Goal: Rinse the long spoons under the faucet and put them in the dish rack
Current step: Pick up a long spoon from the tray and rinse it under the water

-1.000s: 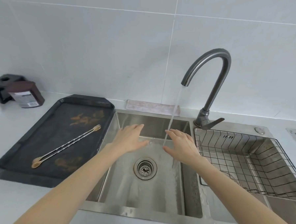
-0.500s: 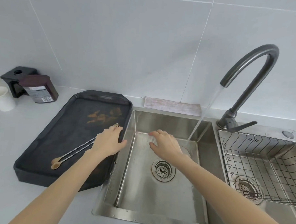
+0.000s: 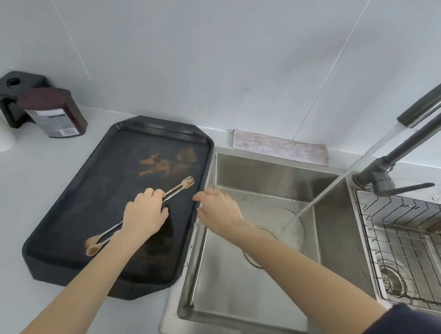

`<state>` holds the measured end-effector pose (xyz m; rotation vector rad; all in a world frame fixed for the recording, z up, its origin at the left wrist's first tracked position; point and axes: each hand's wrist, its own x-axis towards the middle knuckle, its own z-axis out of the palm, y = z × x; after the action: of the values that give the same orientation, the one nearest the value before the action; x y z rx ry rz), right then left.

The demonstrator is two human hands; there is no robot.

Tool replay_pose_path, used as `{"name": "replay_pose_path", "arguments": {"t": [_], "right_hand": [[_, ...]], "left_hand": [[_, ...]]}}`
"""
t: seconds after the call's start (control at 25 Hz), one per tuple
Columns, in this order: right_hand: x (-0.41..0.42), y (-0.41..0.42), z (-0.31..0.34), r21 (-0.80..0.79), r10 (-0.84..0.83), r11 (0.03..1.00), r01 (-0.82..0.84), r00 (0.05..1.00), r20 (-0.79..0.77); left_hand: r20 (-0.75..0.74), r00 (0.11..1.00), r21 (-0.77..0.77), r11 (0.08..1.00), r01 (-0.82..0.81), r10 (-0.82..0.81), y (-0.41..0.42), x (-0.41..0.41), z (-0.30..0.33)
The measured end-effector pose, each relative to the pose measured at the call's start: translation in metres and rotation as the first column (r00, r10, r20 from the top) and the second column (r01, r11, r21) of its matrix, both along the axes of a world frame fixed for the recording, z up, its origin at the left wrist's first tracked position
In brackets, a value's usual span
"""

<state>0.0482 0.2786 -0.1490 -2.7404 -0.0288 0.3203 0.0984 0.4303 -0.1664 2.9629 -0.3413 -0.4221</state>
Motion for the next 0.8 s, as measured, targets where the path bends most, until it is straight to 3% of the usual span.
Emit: {"name": "replay_pose_path", "arguments": {"t": [0.4,0.8], "right_hand": [[0.045,0.037,-0.035,-0.059,0.122,0.991,-0.120,0.992,0.036],[0.048,0.040,-0.043,-0.006,0.144,0.990,-0.144,0.985,0.094]], "left_hand": [[0.026,0.999,-0.033,0.999,-0.032,0.033,0.006,0.013,-0.025],[0.022,0.999,0.062,0.997,0.043,-0.044,-0.009,0.013,-0.027]]}}
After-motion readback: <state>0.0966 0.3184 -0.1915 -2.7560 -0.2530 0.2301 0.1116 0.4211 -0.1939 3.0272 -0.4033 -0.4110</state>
